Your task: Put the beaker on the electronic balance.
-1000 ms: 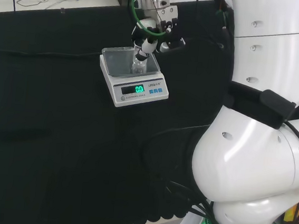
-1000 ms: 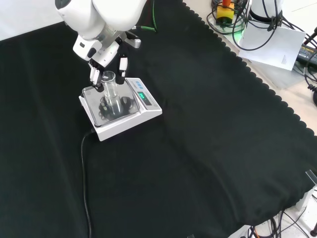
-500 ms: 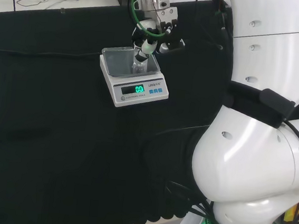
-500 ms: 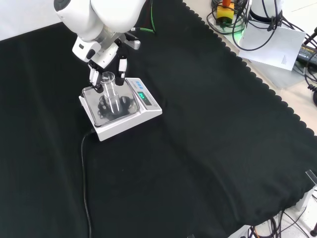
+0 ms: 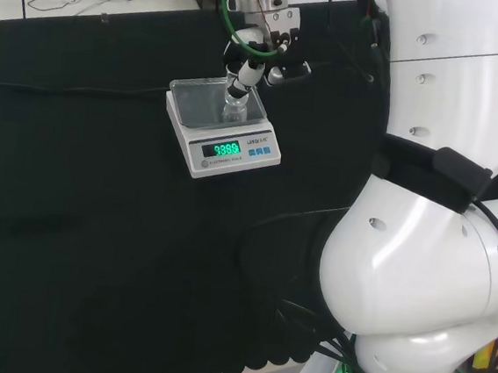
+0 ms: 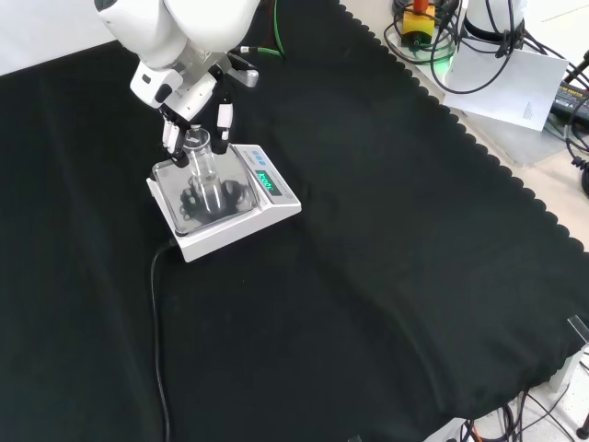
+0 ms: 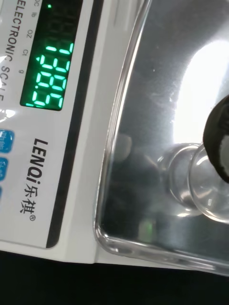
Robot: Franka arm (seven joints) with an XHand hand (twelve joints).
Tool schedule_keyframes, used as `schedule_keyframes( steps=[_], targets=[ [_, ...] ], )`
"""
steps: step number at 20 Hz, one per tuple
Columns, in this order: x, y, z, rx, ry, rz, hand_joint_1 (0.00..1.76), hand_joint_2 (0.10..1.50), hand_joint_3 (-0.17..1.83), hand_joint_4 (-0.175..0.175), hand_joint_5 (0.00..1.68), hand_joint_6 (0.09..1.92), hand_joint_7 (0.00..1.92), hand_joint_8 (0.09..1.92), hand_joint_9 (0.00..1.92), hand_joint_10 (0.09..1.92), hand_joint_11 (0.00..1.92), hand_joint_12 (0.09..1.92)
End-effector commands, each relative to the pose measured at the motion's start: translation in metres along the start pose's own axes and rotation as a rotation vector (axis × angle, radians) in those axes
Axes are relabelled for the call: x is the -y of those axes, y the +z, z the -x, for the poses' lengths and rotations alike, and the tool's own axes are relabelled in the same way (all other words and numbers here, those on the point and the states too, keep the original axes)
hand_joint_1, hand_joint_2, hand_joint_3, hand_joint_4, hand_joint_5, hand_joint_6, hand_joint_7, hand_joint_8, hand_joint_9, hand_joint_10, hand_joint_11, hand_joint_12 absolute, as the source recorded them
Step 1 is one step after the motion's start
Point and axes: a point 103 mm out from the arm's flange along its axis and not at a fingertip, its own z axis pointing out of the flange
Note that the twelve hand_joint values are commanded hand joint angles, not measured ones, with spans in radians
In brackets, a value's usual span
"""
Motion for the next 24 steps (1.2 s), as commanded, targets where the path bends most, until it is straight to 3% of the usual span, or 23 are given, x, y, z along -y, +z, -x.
schedule_keyframes(
  steps=[1,11,13,14,15,17,20,24],
  targets=[
    [-0.0040,0.0055,-0.0027,0.006,0.003,-0.013,1.09,1.15,0.00,-0.075,0.91,1.12,1.01,0.79,1.35,0.44,1.51,0.63],
    [-0.0063,0.0104,-0.0048,0.013,0.002,-0.011,1.11,1.14,0.00,-0.101,0.93,1.08,1.05,0.76,1.36,0.41,1.49,0.62],
    [-0.0064,0.0091,-0.0058,0.014,0.002,-0.015,1.09,1.13,-0.01,-0.038,0.96,1.04,1.05,0.76,1.38,0.40,1.52,0.63],
    [-0.0061,0.0087,-0.0060,0.016,0.002,-0.016,1.04,1.09,-0.03,-0.073,0.94,0.96,1.04,0.76,1.39,0.39,1.52,0.62],
    [-0.0059,0.0087,-0.0063,0.022,0.003,-0.018,0.99,1.04,-0.06,-0.108,0.90,0.90,1.02,0.75,1.39,0.38,1.52,0.62],
    [-0.0053,0.0089,-0.0069,0.049,0.005,-0.015,0.89,0.96,-0.12,-0.131,0.76,0.90,0.97,0.77,1.37,0.35,1.50,0.63],
    [-0.0031,0.0061,-0.0066,0.061,0.011,0.000,0.75,0.89,-0.17,-0.119,0.46,1.00,0.83,0.82,1.31,0.35,1.46,0.67],
    [0.0000,0.0037,-0.0053,0.083,0.028,0.010,0.65,0.85,-0.17,-0.090,0.32,0.87,0.62,0.85,1.04,0.47,1.36,0.79]
  ],
)
